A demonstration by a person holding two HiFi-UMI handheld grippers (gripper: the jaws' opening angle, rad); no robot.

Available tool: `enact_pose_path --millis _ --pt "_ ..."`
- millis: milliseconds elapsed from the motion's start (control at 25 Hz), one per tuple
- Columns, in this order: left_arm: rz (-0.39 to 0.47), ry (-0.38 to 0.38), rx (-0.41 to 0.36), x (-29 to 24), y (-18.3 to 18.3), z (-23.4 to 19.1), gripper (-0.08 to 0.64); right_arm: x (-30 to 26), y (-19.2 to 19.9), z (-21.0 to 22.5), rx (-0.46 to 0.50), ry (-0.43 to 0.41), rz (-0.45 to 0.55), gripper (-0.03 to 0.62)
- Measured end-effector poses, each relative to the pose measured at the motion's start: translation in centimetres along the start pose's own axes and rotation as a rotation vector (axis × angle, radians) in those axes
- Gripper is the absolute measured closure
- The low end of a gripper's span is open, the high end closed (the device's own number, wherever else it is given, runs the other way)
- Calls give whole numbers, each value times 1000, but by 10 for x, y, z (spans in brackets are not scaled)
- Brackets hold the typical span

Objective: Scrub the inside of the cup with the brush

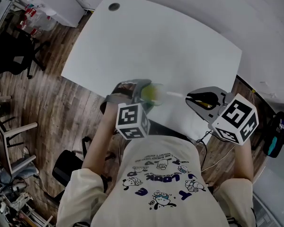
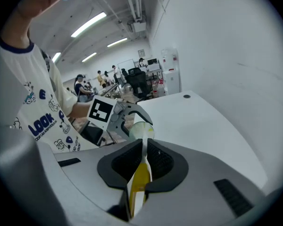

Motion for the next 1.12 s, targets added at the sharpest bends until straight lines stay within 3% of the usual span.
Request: enact_pose_path --millis 200,440,680,1120 --pt "50 -2 69 7 -1 -3 206 6 17 17 -155 -43 68 546" --pt "81 -3 171 13 6 -14 206 3 28 12 -226 -45 113 546" --pt "76 8 218 11 10 -22 206 -2 24 -6 -111 1 59 548" --pt "18 28 192 -1 9 -21 206 -8 -3 -27 68 3 16 546"
Point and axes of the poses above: the fingertips, and each gripper's own axes: x backward along the fingers, z to its right, y out of its underside, the point moved 9 cm from there along x, backward along the fingers, and after that the axes turned 13 degrees about z, right-handed, at the moved point
